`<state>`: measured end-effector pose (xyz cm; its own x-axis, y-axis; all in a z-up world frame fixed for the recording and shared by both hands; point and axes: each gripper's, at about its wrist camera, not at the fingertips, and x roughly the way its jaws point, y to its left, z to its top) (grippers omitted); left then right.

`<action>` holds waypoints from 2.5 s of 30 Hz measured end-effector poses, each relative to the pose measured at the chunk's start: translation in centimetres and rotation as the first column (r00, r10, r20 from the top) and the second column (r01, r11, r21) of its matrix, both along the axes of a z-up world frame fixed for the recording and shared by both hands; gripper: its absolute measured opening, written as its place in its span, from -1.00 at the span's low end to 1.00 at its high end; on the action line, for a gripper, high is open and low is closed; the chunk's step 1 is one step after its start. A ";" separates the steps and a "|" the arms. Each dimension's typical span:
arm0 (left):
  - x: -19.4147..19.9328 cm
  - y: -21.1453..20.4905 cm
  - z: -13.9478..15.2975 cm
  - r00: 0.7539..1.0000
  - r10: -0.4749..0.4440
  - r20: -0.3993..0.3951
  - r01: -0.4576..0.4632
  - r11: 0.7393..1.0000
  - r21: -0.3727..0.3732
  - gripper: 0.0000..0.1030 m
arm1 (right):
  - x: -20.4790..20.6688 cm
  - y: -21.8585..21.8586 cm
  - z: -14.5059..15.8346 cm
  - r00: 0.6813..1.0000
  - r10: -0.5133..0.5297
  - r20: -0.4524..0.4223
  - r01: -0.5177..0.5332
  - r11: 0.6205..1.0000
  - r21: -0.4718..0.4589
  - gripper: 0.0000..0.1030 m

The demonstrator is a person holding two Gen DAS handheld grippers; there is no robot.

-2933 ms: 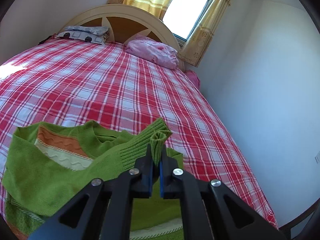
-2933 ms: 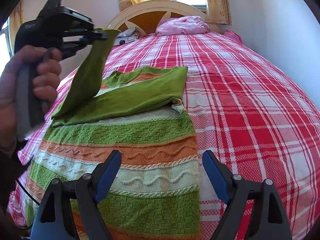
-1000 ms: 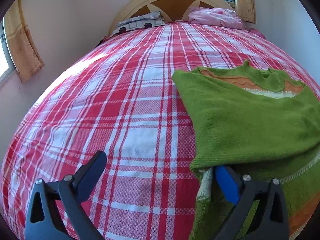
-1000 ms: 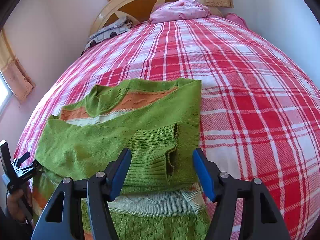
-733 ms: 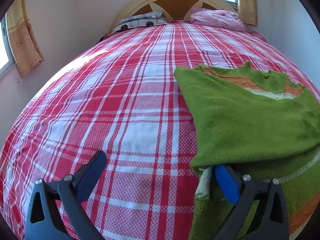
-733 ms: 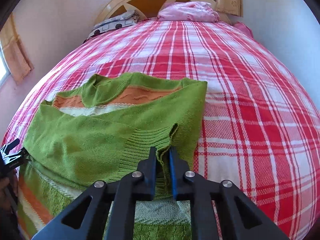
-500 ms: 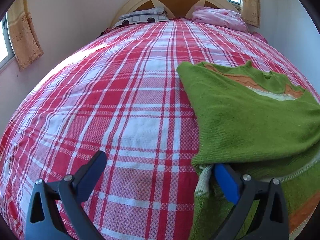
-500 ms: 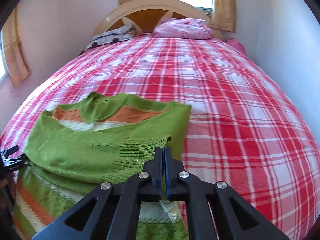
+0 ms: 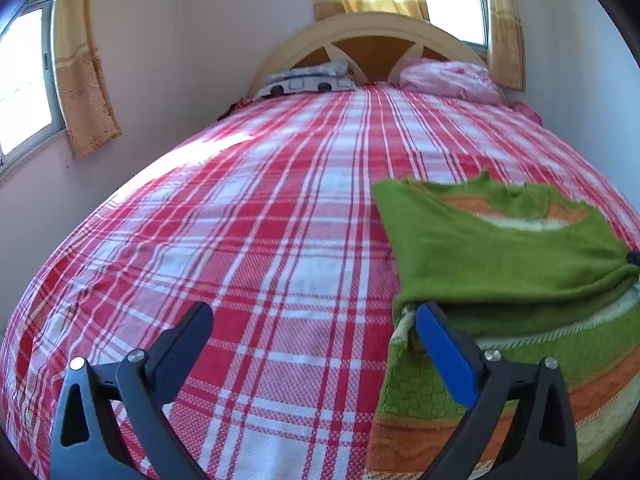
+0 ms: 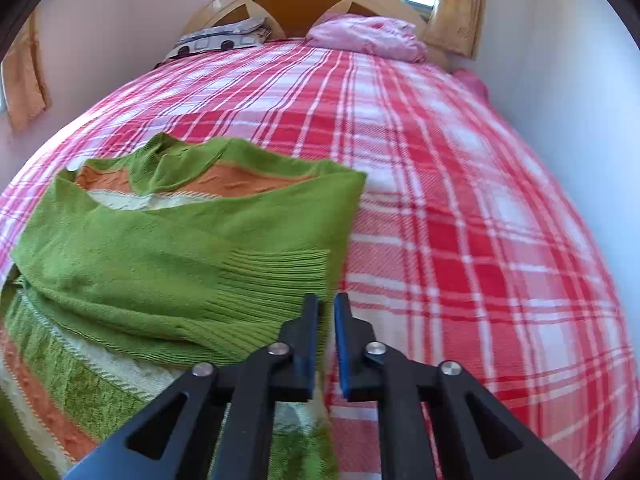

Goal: Fold small clothes

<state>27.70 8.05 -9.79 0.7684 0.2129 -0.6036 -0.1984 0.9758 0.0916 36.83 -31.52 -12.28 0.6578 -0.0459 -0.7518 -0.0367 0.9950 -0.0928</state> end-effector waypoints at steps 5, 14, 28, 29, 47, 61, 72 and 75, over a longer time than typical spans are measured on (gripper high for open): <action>3.1 -0.2 2.0 0.999 0.000 0.035 0.000 1.000 0.014 1.00 | -0.8 1.8 4.2 0.993 -0.011 0.120 0.010 1.000 0.005 0.27; 9.2 -3.0 -4.0 0.987 -0.026 -0.159 0.037 0.997 0.066 1.00 | 2.2 7.9 -1.4 0.982 0.177 -0.062 -0.163 0.969 0.187 0.27; 8.0 -1.9 -3.6 0.985 -0.046 -0.165 0.041 0.999 -0.034 1.00 | 0.4 3.2 -0.4 0.992 0.124 -0.012 -0.122 0.986 0.117 0.27; 7.5 -2.0 -3.0 0.991 -0.036 -0.128 0.033 0.999 -0.024 1.00 | 0.5 3.2 -0.2 0.993 0.120 -0.006 -0.118 0.985 0.125 0.27; 5.4 -2.7 -3.8 0.985 -0.080 -0.153 0.080 0.997 -0.008 1.00 | 0.1 4.1 -1.9 0.994 0.107 -0.023 -0.106 0.993 0.052 0.27; 1.8 -3.3 -2.9 0.986 -0.111 -0.127 0.104 0.993 -0.055 1.00 | -3.5 4.0 -0.4 0.995 0.098 0.020 -0.099 0.991 0.094 0.29; -0.8 -4.3 -2.2 0.985 -0.138 -0.105 0.131 0.989 -0.072 1.00 | -5.9 3.8 -0.6 0.995 0.094 0.025 -0.096 0.988 0.122 0.29; -1.5 -4.5 -1.9 0.985 -0.142 -0.094 0.135 0.988 -0.080 1.00 | -6.6 3.7 -0.4 0.996 0.089 0.029 -0.092 0.988 0.124 0.29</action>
